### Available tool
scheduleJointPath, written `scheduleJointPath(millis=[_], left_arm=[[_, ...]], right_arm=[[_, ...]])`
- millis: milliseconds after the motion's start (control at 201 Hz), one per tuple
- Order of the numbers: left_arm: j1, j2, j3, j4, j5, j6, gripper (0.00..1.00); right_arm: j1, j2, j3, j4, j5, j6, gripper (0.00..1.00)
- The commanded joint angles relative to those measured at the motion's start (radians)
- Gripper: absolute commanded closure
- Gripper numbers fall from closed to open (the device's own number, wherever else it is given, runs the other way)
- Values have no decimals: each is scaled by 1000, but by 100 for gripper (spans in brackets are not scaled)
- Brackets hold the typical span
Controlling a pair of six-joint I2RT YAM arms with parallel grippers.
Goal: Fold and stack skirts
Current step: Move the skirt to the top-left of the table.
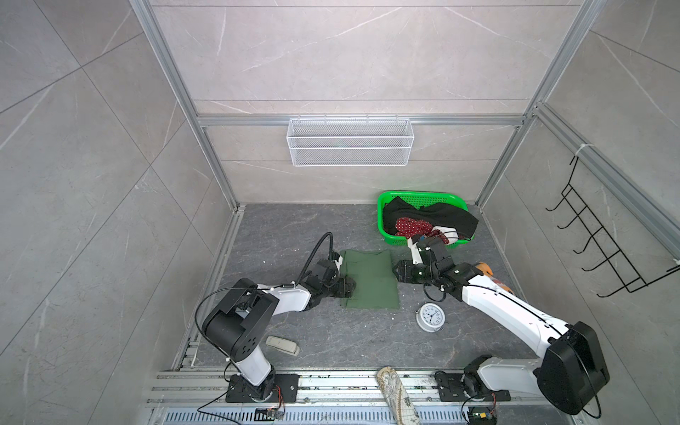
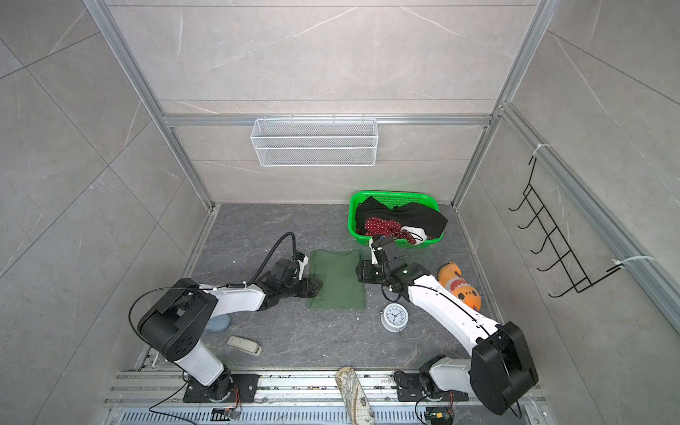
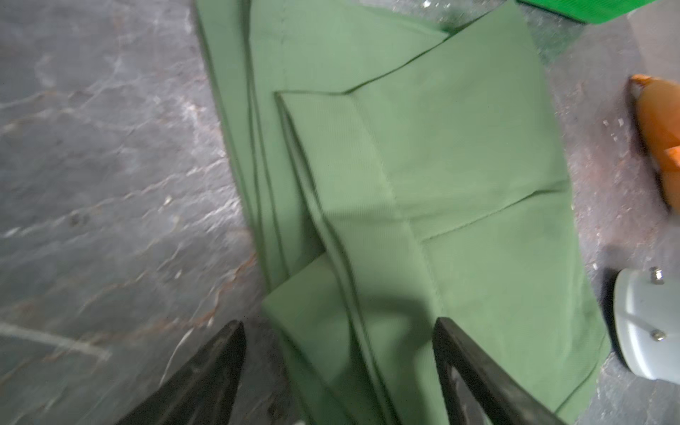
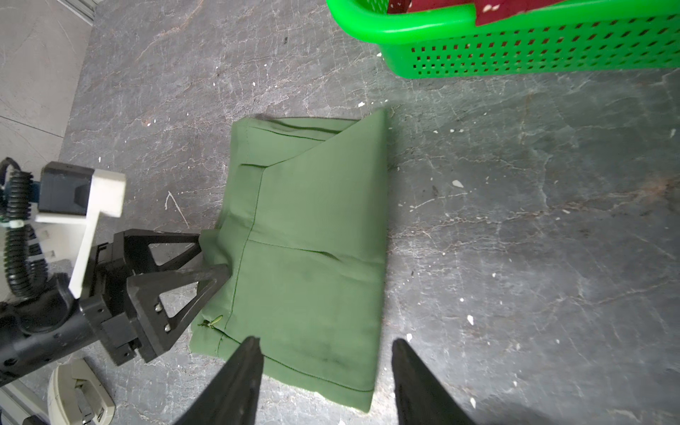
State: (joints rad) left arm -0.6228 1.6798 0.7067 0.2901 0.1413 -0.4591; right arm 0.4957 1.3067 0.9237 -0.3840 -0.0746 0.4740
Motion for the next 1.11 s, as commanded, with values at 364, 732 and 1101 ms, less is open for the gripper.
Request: scheduleJointPath(millis=[364, 732, 1101], left_arm=[[3, 113, 54, 37, 52, -48, 68], [3, 133, 88, 20, -13, -25, 100], [130, 68, 179, -233, -106, 130, 100]], right_arm=[[-5, 7, -9, 20, 36, -28, 41], [-8, 11, 2, 2, 50, -40, 41], [-14, 21, 26, -13, 59, -54, 41]])
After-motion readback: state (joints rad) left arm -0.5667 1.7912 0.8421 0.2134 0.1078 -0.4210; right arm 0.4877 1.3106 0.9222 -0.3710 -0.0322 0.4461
